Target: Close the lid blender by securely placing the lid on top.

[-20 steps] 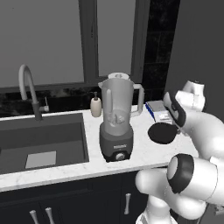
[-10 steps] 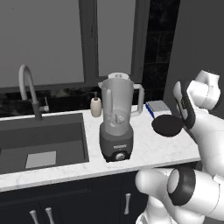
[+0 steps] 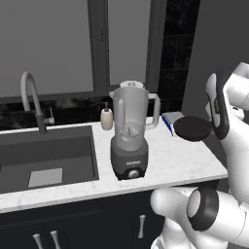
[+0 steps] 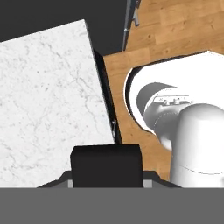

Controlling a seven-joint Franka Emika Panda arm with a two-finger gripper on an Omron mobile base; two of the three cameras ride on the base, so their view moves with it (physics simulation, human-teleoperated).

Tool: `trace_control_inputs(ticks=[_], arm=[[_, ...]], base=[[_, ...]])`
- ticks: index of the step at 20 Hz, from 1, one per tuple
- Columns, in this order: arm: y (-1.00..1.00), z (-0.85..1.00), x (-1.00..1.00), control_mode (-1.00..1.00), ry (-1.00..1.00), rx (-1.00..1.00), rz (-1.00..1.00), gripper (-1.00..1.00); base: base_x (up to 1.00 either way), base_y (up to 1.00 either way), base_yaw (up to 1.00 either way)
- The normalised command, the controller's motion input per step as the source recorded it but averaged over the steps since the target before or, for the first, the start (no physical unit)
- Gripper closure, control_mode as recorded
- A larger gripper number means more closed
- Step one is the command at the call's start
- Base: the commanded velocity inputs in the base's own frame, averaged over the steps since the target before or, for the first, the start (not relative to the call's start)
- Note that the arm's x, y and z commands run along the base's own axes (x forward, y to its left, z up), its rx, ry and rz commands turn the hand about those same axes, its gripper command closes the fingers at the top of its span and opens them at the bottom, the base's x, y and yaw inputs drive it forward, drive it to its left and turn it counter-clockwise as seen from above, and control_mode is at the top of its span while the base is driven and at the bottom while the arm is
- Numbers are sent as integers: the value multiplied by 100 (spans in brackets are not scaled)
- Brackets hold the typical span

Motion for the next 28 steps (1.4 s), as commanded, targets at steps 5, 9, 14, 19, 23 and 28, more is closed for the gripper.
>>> trace_control_inputs(ticks=[5, 9, 14, 19, 23, 28], arm=[[21, 55, -15, -100, 0, 8, 0, 100], [29, 49, -16, -100, 0, 7, 0, 100], [34, 48, -18, -100, 0, 7, 0, 100], [44, 38, -3, -100, 0, 6, -2, 100], [48, 33, 0, -100, -1, 4, -4, 100], [30, 34, 2, -100, -1, 7, -8, 100]], base=[[0, 0, 0], [0, 0, 0], [0, 0, 0], [0, 0, 0], [0, 0, 0], [0, 0, 0]])
